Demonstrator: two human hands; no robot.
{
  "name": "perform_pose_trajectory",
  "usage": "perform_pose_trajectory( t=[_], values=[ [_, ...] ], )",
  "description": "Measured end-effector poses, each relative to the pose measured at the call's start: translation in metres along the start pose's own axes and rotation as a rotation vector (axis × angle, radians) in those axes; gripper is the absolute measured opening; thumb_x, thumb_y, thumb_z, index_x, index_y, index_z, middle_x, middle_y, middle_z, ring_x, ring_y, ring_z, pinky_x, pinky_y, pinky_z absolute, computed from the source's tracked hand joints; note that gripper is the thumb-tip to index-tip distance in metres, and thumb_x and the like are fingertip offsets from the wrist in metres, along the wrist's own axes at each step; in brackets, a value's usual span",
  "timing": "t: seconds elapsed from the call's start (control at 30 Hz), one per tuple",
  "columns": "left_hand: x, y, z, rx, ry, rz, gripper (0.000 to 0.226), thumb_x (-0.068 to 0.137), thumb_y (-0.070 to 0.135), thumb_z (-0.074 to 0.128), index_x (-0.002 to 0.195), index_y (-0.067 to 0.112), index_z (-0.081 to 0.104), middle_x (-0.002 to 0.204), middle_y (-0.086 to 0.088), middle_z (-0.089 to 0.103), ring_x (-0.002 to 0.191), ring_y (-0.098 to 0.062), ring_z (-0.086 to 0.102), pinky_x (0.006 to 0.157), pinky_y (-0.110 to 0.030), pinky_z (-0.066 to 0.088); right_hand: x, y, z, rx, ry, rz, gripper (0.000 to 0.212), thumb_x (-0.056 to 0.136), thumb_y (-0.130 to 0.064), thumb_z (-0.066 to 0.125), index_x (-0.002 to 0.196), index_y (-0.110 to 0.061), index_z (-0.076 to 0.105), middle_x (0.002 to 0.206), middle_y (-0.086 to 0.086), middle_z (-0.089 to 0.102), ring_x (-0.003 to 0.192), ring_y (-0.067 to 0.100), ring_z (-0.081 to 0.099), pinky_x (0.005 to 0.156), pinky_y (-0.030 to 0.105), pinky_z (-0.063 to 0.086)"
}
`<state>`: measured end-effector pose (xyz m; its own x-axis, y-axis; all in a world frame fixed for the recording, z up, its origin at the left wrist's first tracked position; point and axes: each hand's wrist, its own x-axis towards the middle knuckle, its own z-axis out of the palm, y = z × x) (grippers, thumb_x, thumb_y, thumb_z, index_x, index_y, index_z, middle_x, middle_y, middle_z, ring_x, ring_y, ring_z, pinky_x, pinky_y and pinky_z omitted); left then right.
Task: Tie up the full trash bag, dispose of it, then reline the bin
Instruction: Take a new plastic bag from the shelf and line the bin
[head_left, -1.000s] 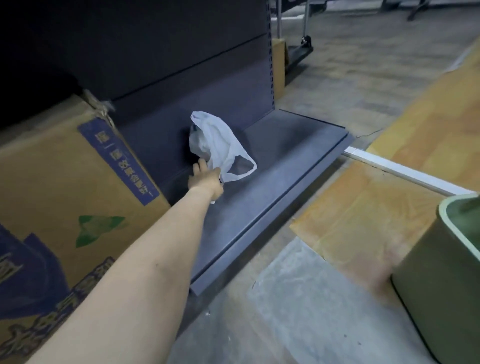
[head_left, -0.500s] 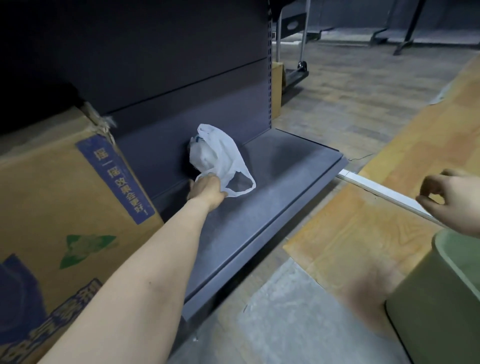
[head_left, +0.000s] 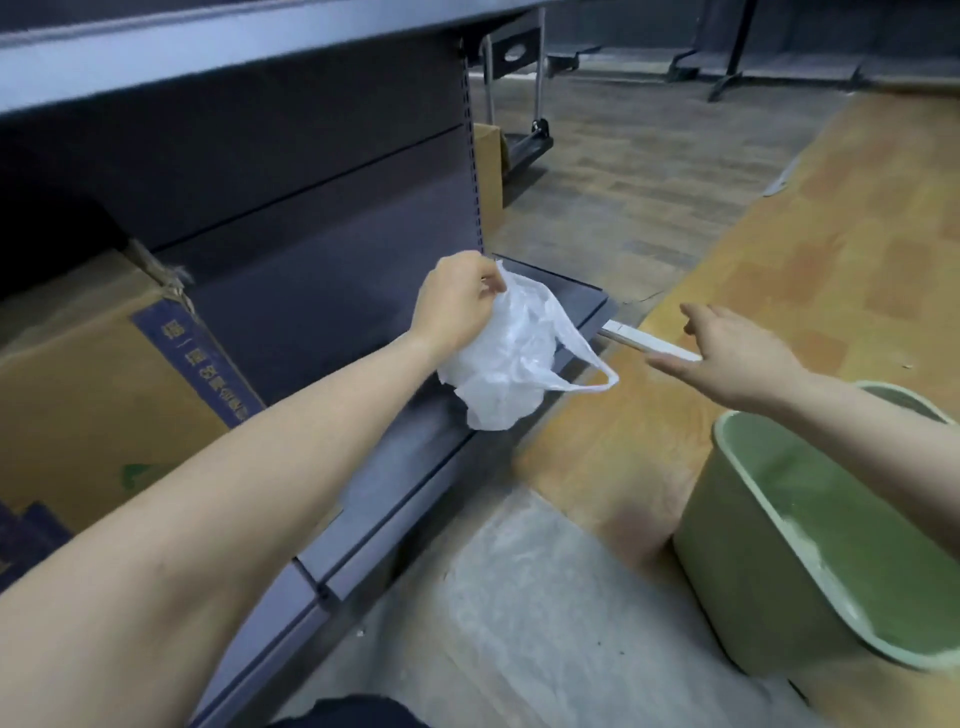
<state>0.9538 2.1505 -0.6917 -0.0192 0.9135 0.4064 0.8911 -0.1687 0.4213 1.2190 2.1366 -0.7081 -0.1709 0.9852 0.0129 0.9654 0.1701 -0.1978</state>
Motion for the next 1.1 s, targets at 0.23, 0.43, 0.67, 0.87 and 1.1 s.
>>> perform_pose_trajectory(
  t=[0.23, 0.43, 0.67, 0.87, 1.1],
  values=[
    [-0.048, 0.055, 0.031, -0.049, -0.116, 0.171, 0.023, 0.085, -0.002, 0.044, 0.087, 0.008, 0.064, 0.096, -0.006, 0.058, 0.081, -0.028, 0.058, 0.070, -0.042, 0.049, -0.005, -0.003, 0.030, 0.209, -0.105, 0.063, 0.077, 0.079, -0.073, 0.046, 0.109, -0.002, 0.051, 0.103, 0.013, 0.061, 0.097, 0.031, 0.055, 0.084, 0.040, 0.039],
    [-0.042, 0.037, 0.041, 0.061, -0.180, 0.211, 0.025, 0.080, -0.010, 0.040, 0.090, 0.005, 0.057, 0.101, -0.009, 0.049, 0.073, -0.036, 0.051, 0.058, -0.041, 0.040, 0.013, 0.001, 0.049, 0.233, -0.085, 0.103, 0.012, 0.082, -0.010, 0.049, 0.072, -0.010, 0.043, 0.081, 0.012, 0.054, 0.077, 0.031, 0.050, 0.056, 0.029, 0.032],
    [-0.005, 0.009, -0.011, 0.238, -0.294, -0.206, 0.028, 0.075, -0.008, 0.039, 0.090, 0.009, 0.056, 0.098, -0.007, 0.059, 0.080, -0.025, 0.047, 0.065, -0.033, 0.039, 0.029, 0.040, -0.022, 0.249, -0.011, 0.230, 0.026, 0.078, 0.006, 0.046, 0.094, -0.002, 0.065, 0.080, 0.019, 0.061, 0.083, 0.039, 0.057, 0.061, 0.032, 0.038],
    [0.032, 0.089, -0.103, 0.135, -0.416, -0.296, 0.030, 0.067, -0.008, 0.035, 0.084, 0.017, 0.033, 0.074, -0.004, 0.049, 0.065, -0.024, 0.037, 0.056, -0.030, 0.026, 0.012, 0.063, -0.151, 0.141, -0.123, 0.400, 0.038, 0.081, 0.006, 0.044, 0.109, -0.010, 0.065, 0.104, 0.025, 0.065, 0.099, 0.041, 0.060, 0.068, 0.032, 0.038],
    [0.060, 0.164, -0.236, 0.036, -0.623, -0.221, 0.026, 0.073, -0.002, 0.038, 0.068, 0.022, 0.047, 0.063, 0.002, 0.046, 0.061, -0.024, 0.044, 0.050, -0.028, 0.027, -0.045, 0.094, -0.342, 0.058, -0.283, 0.633, 0.033, 0.086, -0.006, 0.045, 0.114, -0.011, 0.062, 0.114, 0.022, 0.063, 0.104, 0.038, 0.059, 0.076, 0.032, 0.039]
  ],
)
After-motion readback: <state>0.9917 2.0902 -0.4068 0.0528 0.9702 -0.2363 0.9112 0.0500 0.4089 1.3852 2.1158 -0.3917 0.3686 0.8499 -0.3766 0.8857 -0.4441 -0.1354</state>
